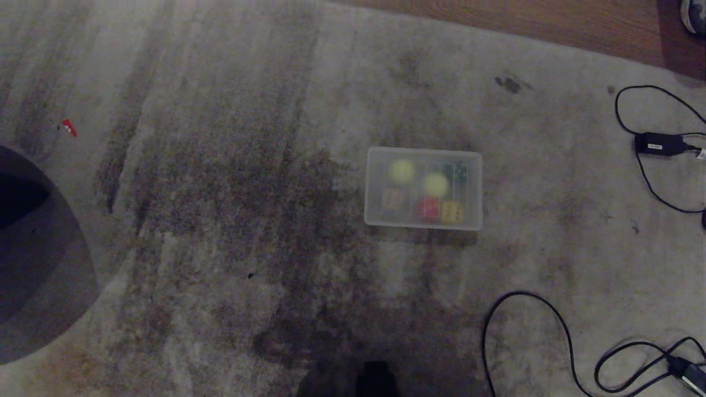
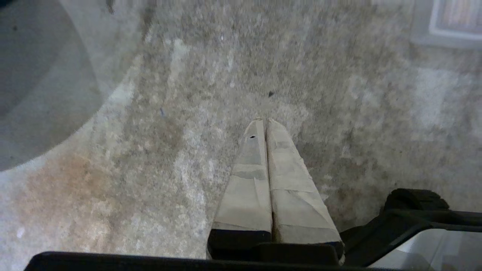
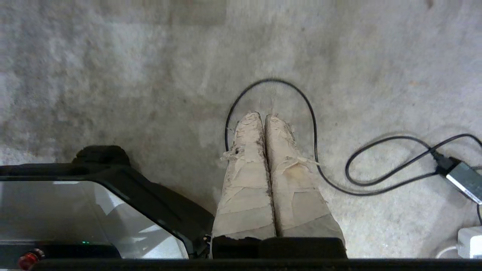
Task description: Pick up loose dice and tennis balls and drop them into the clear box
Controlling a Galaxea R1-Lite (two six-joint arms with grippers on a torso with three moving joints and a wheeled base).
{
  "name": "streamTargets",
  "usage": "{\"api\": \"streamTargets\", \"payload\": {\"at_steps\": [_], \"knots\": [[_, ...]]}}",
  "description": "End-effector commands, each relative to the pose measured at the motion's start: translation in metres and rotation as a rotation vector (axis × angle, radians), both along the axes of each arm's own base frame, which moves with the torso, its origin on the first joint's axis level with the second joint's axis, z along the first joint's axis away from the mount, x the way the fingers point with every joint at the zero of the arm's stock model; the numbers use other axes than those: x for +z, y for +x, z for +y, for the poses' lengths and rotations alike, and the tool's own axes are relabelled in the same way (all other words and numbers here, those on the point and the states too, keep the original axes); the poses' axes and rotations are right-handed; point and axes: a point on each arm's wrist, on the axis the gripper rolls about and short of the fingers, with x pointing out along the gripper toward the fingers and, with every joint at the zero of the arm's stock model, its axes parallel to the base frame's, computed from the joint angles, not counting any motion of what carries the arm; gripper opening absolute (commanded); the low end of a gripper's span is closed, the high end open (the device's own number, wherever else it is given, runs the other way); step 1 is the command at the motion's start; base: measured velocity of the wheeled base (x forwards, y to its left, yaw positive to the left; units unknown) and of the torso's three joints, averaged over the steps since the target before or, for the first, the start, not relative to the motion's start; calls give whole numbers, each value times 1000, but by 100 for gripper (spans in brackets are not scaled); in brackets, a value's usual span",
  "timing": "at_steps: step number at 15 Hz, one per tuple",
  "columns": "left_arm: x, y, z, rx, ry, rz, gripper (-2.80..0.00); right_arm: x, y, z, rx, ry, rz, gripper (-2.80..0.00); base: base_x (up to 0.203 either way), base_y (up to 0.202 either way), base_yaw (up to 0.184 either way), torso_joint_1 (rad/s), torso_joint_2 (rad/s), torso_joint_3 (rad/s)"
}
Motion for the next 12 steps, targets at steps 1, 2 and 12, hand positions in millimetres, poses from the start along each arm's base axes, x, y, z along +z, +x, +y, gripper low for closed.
{"api": "streamTargets", "payload": {"at_steps": [1,2,12], "knots": [[0,0,0,1,0,2,-280,0,0,0,2,0,4,-280,0,0,0,2,2,197],[0,0,0,2,0,2,-280,0,0,0,1,0,4,-280,0,0,0,8,-4,199],[0,0,0,1,0,2,-280,0,0,0,4,-1,4,-280,0,0,0,1,2,203]]}}
